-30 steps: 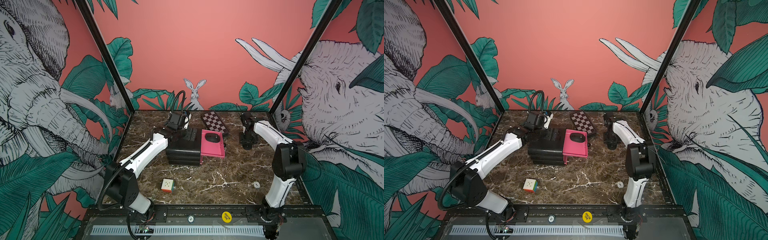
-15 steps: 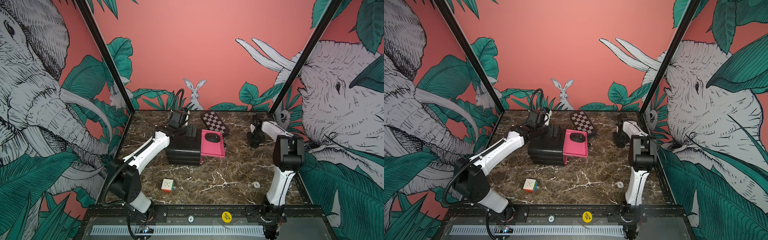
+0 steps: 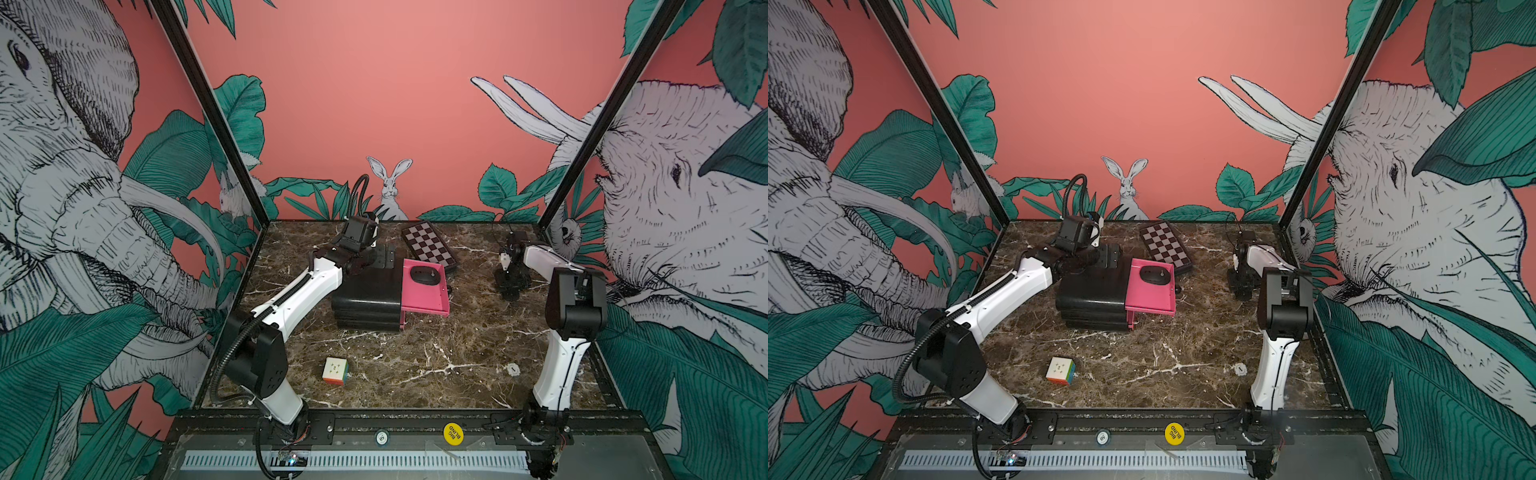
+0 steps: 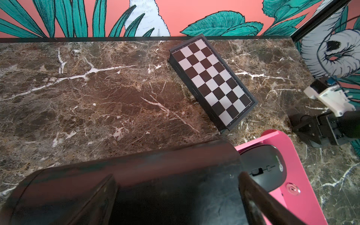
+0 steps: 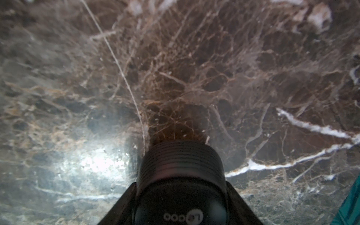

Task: Take the mice out of the drawer
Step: Place the mouse at the center of the board.

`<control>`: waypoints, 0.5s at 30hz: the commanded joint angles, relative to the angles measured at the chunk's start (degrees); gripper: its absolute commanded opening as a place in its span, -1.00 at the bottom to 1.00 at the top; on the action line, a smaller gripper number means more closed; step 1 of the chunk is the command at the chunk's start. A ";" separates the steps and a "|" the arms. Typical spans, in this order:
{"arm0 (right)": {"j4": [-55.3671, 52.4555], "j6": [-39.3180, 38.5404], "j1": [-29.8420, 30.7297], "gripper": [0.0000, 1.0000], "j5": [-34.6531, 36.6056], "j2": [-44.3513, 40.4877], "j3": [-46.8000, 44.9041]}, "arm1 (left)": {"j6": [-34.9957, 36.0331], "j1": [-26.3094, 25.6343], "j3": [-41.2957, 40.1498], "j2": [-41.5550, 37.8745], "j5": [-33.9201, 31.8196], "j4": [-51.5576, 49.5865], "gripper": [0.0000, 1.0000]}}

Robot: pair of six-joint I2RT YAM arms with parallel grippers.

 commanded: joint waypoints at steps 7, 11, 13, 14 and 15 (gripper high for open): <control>-0.78 3.72 -0.46 0.43 1.51 -1.87 -2.27 | -1.82 0.11 -0.15 -0.05 1.25 -4.58 0.98; -4.15 10.12 -0.46 0.46 4.29 -6.04 1.12 | -1.05 0.10 0.28 -0.28 2.17 -4.82 0.98; -7.92 18.17 -0.37 0.46 4.93 -8.67 3.75 | -0.48 0.04 0.78 -0.37 2.82 -5.28 0.99; -9.33 22.64 -0.16 0.46 4.66 -10.59 4.28 | -0.24 0.08 1.07 -0.46 2.90 -5.45 0.99; -10.09 26.40 0.20 0.46 4.26 -12.67 4.16 | -0.10 0.09 1.15 -0.79 2.91 -5.63 0.99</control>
